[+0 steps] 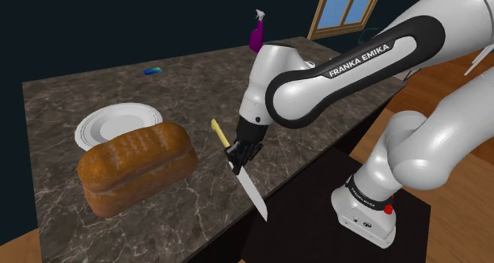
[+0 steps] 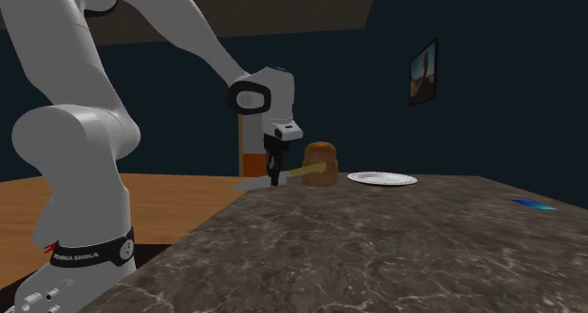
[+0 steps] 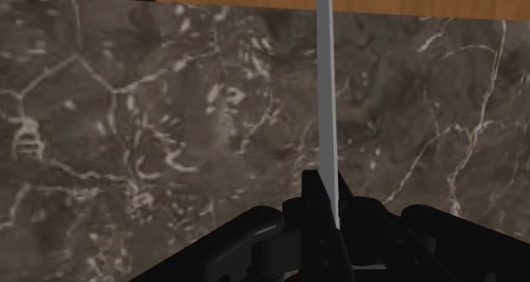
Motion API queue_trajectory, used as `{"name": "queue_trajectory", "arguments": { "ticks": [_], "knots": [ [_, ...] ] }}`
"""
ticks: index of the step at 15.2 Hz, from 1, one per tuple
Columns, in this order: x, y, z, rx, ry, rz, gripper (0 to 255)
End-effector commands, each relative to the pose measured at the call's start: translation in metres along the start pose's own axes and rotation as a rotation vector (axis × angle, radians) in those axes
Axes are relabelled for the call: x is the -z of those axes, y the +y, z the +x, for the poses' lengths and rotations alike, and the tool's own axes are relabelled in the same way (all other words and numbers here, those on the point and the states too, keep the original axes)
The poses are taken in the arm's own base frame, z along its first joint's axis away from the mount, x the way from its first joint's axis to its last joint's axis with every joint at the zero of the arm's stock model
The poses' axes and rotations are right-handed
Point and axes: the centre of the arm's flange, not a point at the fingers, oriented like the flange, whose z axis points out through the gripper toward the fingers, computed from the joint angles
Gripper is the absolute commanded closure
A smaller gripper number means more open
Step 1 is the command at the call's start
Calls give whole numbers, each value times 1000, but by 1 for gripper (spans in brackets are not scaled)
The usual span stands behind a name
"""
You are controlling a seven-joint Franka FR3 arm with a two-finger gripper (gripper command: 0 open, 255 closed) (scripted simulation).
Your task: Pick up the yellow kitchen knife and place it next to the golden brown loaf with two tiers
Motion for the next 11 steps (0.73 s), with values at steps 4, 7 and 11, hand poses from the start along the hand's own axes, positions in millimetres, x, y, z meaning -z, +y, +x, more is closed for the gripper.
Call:
{"name": "queue_trajectory", "arguments": {
  "ticks": [4, 7, 11],
  "knots": [
    [-1, 1, 0, 0, -1, -1, 255],
    [-1, 1, 0, 0, -1, -1, 0],
    [-1, 1, 0, 0, -1, -1, 0]
  ]
}}
